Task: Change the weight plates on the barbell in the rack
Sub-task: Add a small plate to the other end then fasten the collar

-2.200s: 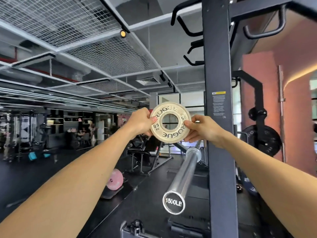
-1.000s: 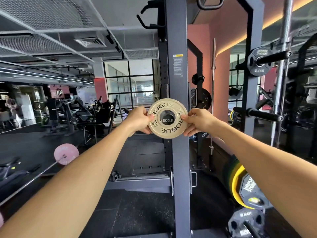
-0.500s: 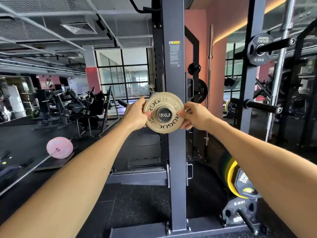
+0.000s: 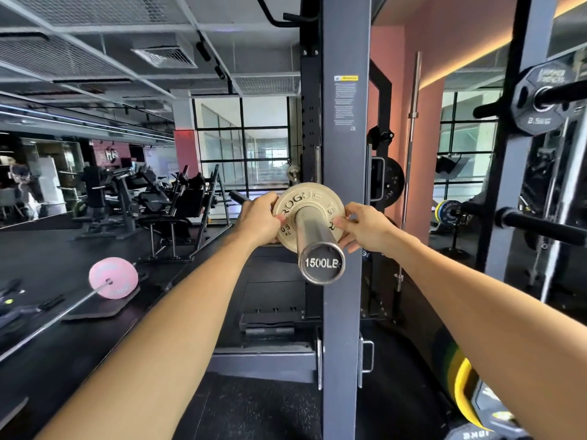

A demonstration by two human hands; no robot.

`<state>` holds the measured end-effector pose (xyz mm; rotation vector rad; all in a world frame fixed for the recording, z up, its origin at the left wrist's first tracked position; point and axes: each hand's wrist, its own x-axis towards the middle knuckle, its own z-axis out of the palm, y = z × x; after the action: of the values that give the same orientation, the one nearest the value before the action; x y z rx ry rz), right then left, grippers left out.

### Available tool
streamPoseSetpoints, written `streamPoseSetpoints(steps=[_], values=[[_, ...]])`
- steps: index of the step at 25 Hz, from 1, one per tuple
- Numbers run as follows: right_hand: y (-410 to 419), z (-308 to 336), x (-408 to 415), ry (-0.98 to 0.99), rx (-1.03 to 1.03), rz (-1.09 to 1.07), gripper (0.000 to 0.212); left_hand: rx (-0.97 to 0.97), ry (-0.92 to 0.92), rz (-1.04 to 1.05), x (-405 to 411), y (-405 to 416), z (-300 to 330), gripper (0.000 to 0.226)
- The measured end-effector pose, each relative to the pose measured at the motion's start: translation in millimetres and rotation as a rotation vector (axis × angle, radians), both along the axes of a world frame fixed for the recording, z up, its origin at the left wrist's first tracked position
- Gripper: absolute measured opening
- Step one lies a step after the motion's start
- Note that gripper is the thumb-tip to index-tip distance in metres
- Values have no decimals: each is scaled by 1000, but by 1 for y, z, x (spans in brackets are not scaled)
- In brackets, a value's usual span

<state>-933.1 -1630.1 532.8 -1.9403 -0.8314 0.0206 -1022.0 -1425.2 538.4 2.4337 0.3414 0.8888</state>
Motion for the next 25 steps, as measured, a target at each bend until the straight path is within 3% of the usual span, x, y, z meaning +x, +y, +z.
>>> streamPoseSetpoints(steps=[13,25], values=[[75,10,124,-20,-37,-46,17,-73,-14,-12,139,74,-1,21],[100,16,178,22,-97,-29,20,-5,22,10,189,102,4,18]])
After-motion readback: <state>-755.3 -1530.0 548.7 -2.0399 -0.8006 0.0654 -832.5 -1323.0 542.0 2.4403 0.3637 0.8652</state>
